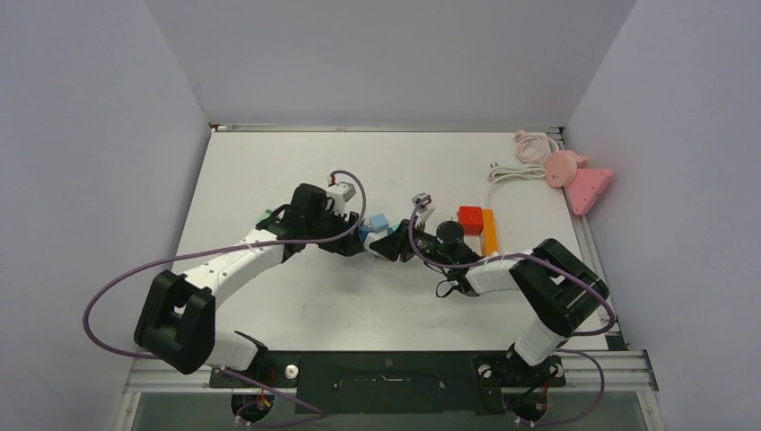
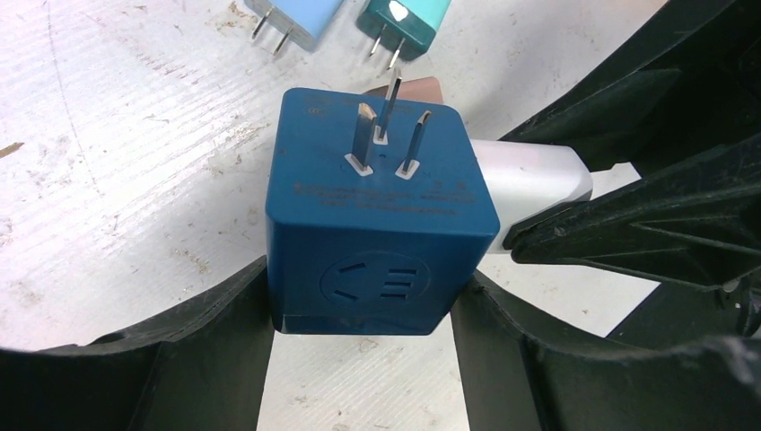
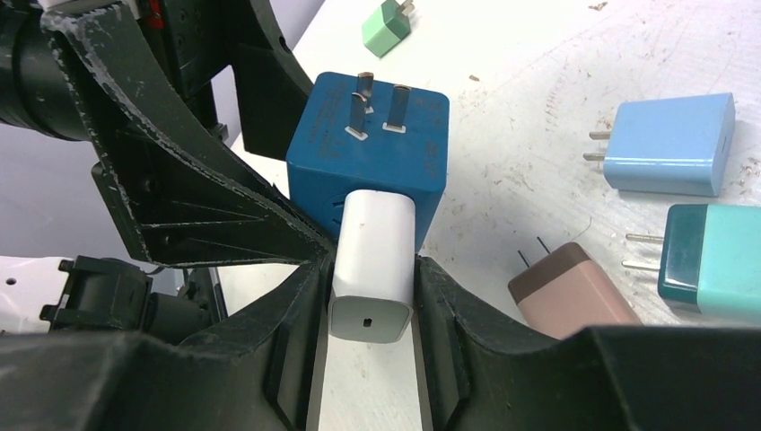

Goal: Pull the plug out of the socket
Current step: Remove the plug from the socket.

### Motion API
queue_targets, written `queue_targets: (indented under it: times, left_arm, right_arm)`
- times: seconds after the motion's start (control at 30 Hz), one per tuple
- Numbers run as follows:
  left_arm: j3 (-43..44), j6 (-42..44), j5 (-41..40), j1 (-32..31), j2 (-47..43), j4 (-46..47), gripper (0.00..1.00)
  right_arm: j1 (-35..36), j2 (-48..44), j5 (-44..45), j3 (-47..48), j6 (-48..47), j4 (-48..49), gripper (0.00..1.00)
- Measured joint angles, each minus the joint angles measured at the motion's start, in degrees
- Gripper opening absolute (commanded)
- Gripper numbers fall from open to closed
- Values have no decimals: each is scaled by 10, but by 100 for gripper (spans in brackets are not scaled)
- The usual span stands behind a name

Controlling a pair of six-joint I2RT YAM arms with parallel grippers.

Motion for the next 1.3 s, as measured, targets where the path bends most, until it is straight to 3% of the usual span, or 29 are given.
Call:
queue_targets:
  times: [0.37,0.63,1.3]
  left_arm:
    - [9,26,-98,-48,0,-40,0]
    - [14,37,-119,-58,0,-47,0]
    - [1,35,-2,-3,-18,-11,0]
  right_arm:
    - [25,0,27,0,-18,-37,5]
    - [29,0,33,2,-25,-39,5]
    - [7,-10,4,5,-20,-13,5]
